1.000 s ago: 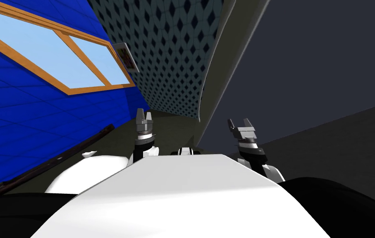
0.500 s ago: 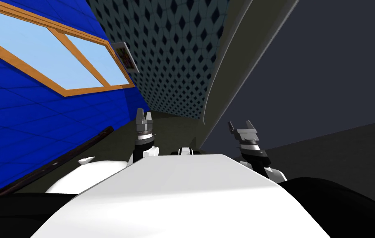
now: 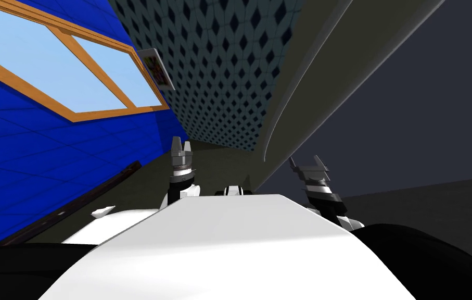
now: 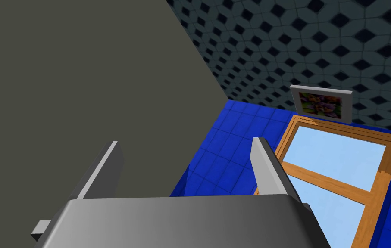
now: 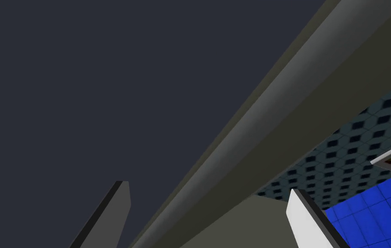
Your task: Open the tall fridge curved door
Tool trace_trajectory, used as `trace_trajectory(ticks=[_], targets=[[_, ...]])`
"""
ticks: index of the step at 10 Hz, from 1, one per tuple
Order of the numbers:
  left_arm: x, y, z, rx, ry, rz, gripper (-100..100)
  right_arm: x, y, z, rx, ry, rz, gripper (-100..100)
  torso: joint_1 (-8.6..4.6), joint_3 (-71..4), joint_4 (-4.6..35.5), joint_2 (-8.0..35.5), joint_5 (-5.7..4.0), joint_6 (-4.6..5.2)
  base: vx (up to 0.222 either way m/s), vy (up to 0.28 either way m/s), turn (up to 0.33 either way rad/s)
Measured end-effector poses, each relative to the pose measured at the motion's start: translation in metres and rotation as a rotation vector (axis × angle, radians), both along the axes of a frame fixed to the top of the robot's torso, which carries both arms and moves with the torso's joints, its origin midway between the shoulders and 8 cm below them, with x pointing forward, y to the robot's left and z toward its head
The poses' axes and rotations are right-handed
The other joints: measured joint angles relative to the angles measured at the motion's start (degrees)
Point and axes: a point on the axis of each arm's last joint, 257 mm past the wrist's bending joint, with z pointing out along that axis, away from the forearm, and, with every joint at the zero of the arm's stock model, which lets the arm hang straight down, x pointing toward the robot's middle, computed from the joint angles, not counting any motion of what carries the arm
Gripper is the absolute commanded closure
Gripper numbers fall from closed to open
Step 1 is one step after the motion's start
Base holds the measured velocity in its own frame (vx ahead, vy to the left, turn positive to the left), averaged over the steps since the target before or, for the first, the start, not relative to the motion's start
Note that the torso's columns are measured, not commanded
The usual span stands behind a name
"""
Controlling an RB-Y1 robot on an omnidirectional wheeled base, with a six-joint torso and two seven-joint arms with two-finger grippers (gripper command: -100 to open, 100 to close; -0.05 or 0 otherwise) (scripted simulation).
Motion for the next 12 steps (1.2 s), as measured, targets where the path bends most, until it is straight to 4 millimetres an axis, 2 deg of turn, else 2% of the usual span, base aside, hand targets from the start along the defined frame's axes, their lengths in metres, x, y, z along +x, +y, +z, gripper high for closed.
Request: trace_trajectory(ticks=[3, 12], targets=[[0.0, 0.0, 0.0, 0.0, 0.0, 0.0, 0, -0.005, -0.014, -0.013, -0.084, 0.052, -0.07, -100, 0.32, 0.0, 0.0, 0.0, 0.11, 0.0, 0.116, 0.146, -0.002], [0.0, 0.0, 0.0, 0.0, 0.0, 0.0, 0, -0.03, -0.053, -0.047, -0.31, 0.2, -0.243, -100, -0.53, -0.8, -0.6, -1.5, -0.41, -0.49, 0.114, 0.117, -0.009]])
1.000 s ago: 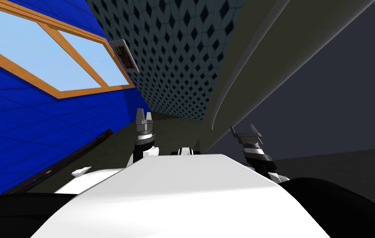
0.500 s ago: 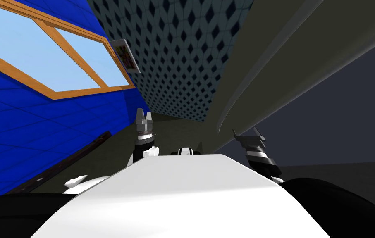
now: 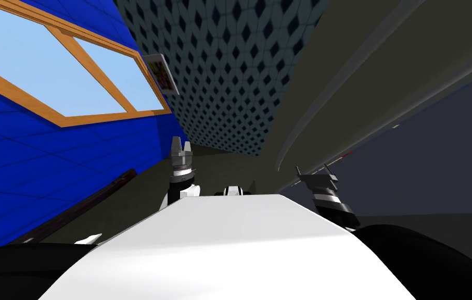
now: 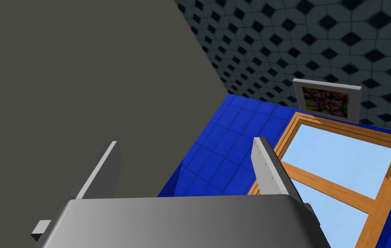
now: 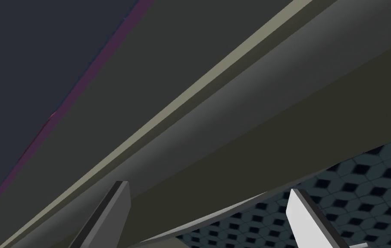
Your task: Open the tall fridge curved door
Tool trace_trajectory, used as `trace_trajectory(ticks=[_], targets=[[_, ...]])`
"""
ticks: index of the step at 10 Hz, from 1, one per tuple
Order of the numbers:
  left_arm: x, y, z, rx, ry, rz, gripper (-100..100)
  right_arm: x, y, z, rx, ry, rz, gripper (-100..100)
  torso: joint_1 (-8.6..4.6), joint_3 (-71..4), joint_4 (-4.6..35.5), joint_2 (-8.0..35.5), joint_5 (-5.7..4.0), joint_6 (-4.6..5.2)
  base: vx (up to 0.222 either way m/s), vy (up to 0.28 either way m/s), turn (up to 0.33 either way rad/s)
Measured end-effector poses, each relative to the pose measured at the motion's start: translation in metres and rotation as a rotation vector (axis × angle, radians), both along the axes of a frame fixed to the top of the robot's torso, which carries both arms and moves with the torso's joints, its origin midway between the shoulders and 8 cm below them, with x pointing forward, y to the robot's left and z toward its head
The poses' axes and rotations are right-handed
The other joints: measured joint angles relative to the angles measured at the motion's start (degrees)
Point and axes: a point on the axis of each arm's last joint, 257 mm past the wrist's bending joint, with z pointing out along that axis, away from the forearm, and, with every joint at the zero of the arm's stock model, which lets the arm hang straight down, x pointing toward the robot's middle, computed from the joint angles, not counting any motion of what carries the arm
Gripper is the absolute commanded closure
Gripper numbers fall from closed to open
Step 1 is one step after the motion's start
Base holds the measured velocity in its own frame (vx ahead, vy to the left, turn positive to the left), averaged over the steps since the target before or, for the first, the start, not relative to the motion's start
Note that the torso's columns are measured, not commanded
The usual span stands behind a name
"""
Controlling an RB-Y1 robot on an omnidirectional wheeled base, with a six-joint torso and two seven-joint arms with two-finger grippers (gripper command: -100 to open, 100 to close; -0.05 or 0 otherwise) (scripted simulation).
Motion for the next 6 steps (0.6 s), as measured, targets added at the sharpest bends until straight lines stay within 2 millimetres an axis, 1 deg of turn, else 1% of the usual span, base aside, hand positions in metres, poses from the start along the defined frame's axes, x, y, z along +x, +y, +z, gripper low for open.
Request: trace_trajectory(ticks=[2, 4, 6], targets=[[0.0, 0.0, 0.0, 0.0, 0.0, 0.0, 0, -0.004, -0.004, -0.003, -0.054, 0.032, -0.025, -100, -0.38, 0.0, -0.1, -0.2, -0.25, -0.02, 0.089, 0.119, -0.008], [0.0, 0.0, 0.0, 0.0, 0.0, 0.0, 0, -0.009, -0.011, -0.008, -0.097, 0.059, -0.045, -100, -0.81, -0.1, -0.2, -0.4, -0.45, -0.07, 0.087, 0.08, -0.022], [0.0, 0.0, 0.0, 0.0, 0.0, 0.0, 0, -0.01, -0.012, -0.006, -0.126, 0.07, -0.05, -100, -0.82, -0.1, -0.1, -0.3, -0.42, -0.09, -0.003, 0.049, -0.056]])
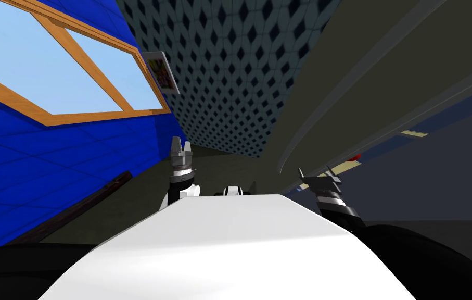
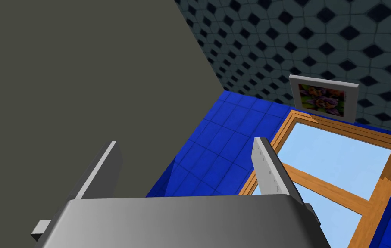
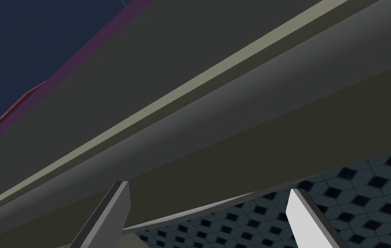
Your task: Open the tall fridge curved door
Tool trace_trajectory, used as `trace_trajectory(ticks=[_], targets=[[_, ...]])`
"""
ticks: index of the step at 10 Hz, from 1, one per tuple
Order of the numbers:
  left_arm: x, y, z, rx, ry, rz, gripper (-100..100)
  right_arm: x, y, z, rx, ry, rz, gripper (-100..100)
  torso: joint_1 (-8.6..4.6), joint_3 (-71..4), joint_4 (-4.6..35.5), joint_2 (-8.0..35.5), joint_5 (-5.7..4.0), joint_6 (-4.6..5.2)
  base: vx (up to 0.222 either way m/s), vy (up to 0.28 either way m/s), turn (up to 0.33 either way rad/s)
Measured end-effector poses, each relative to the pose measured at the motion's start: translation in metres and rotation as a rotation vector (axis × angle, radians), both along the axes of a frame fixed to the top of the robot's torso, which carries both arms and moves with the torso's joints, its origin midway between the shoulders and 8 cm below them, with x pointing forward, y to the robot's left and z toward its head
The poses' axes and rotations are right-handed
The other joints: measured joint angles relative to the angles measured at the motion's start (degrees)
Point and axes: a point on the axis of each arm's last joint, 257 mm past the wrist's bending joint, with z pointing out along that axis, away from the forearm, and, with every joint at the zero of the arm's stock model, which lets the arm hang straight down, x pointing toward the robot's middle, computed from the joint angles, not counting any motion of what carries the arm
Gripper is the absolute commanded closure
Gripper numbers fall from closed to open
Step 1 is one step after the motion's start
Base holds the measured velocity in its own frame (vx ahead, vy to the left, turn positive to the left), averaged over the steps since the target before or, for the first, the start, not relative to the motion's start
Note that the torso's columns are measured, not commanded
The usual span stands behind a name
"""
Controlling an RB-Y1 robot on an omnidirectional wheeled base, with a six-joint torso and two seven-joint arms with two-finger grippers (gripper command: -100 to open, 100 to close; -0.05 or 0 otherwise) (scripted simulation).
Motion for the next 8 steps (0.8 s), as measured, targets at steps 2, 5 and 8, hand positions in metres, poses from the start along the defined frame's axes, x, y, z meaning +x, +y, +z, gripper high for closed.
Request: trace_trajectory(ticks=[2, 5, 8], targets=[[0.0, 0.0, 0.0, 0.0, 0.0, 0.0, 0, -0.006, 0.002, 0.012, -0.015, 0.0, 0.0, -100, 0.65, 0.1, 0.3, 0.2, 0.5, 0.01, 0.053, 0.037, -0.018], [0.0, 0.0, 0.0, 0.0, 0.0, 0.0, 0, -0.013, 0.002, 0.021, -0.03, 0.018, -0.017, -100, 1.08, -0.2, 0.5, 0.1, 1.06, -0.23, 0.015, 0.016, -0.019], [0.0, 0.0, 0.0, 0.0, 0.0, 0.0, 0, -0.012, 0.001, 0.016, -0.024, 0.021, -0.019, 100, 1.0, -0.2, 0.6, 0.2, 1.07, -0.24, -0.009, -0.021, 0.011]])
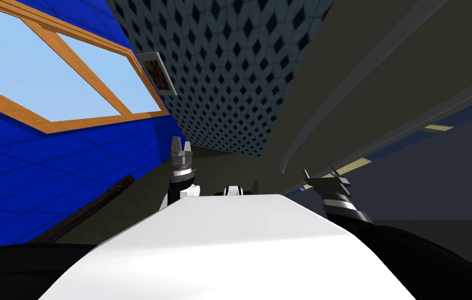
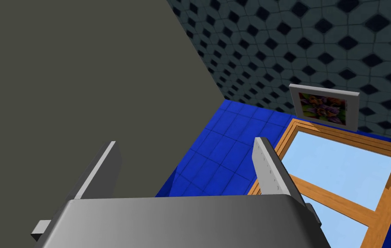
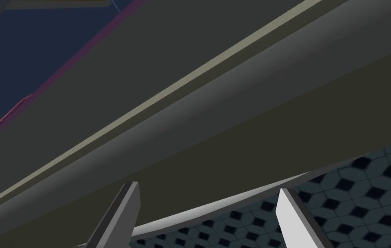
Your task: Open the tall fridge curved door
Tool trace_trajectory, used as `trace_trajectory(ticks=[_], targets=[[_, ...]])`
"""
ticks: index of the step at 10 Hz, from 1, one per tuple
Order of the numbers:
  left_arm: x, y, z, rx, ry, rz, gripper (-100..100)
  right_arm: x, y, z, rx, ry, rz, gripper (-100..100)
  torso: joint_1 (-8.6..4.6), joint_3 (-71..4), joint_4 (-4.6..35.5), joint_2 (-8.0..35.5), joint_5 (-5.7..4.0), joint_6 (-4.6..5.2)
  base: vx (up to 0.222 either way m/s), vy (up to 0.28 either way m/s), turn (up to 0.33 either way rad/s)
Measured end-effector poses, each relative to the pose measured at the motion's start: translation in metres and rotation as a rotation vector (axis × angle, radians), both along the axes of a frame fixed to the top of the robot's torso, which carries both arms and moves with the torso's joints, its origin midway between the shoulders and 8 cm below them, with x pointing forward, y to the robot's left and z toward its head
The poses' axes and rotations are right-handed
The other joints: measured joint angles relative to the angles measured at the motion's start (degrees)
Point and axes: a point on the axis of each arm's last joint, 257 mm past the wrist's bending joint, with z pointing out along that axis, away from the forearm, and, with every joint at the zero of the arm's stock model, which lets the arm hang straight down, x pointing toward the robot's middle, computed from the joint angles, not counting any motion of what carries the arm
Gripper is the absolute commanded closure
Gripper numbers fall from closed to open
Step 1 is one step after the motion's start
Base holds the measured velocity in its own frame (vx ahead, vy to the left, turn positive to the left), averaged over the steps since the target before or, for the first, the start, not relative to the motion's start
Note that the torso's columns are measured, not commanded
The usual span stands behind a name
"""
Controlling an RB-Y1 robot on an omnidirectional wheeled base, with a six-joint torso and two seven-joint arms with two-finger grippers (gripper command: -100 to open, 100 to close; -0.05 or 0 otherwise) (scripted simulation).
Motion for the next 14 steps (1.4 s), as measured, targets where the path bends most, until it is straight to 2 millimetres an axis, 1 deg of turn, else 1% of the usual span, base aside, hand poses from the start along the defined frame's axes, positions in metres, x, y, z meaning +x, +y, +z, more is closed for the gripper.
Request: trace_trajectory(ticks=[2, 4, 5, 6, 11, 13, 14], targets=[[0.0, 0.0, 0.0, 0.0, 0.0, 0.0, 0, 0.003, -0.001, -0.004, 0.004, -0.006, 0.003, 100, 0.13, 0.0, -0.1, -0.1, -0.11, 0.0, -0.036, -0.015, 0.003], [0.0, 0.0, 0.0, 0.0, 0.0, 0.0, 0, 0.008, -0.002, -0.01, 0.013, -0.017, 0.012, 100, -0.08, 0.2, -0.3, 0.0, -0.44, 0.14, -0.049, -0.01, 0.0], [0.0, 0.0, 0.0, 0.0, 0.0, 0.0, 0, 0.009, -0.001, -0.008, 0.013, -0.021, 0.015, 100, -0.06, 0.3, -0.3, 0.2, -0.49, 0.36, 0.093, 0.158, -0.096], [0.0, 0.0, 0.0, 0.0, 0.0, 0.0, 0, 0.006, -0.002, -0.006, 0.009, -0.025, 0.003, 100, 0.51, 0.3, -0.3, 0.1, -0.41, 0.46, 0.115, 0.184, -0.105], [0.0, 0.0, 0.0, 0.0, 0.0, 0.0, 0, -0.005, -0.016, -0.007, 0.01, -0.009, -0.07, 100, 0.01, 0.1, -0.2, 0.1, -0.15, 0.04, 0.171, 0.214, -0.083], [0.0, 0.0, 0.0, 0.0, 0.0, 0.0, 0, -0.01, -0.021, -0.005, 0.007, -0.003, -0.1, 100, 0.1, -0.1, -0.2, -0.1, -0.06, -0.07, 0.134, 0.239, -0.057], [0.0, 0.0, 0.0, 0.0, 0.0, 0.0, 0, -0.013, -0.024, -0.003, 0.004, -0.004, -0.117, 100, 0.28, 0.0, -0.2, 0.0, -0.05, 0.06, 0.243, 0.253, -0.13]])
